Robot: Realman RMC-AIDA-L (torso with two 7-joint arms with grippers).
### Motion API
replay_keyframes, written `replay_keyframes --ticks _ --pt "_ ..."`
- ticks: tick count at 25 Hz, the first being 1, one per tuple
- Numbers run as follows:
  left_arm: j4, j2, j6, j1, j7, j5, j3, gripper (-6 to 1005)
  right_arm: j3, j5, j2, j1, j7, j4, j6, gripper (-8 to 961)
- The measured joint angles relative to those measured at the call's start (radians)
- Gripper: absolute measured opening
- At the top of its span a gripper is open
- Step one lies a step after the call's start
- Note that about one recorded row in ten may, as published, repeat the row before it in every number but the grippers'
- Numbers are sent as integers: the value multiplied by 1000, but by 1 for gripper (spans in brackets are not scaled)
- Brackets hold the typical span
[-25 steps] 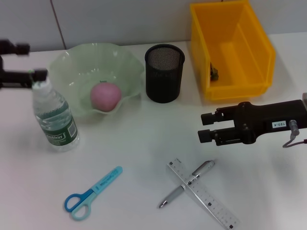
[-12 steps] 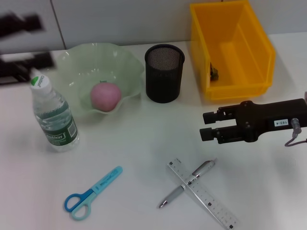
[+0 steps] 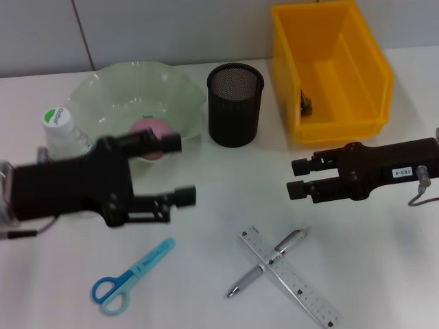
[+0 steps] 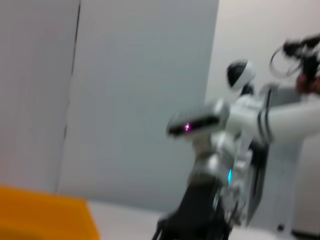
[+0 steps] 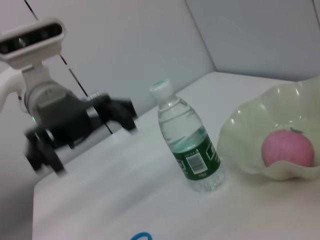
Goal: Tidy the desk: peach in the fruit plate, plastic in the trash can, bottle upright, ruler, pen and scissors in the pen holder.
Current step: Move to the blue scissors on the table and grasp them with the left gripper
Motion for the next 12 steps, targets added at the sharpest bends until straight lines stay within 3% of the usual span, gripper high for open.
replay_keyframes --ticks 5,12 --pt "-52 -2 -89 16 47 12 61 867 -12 -31 -2 27 14 -17 2 657" --pt "-72 -2 -132 45 64 12 74 868 -12 -53 3 40 10 -26 6 657"
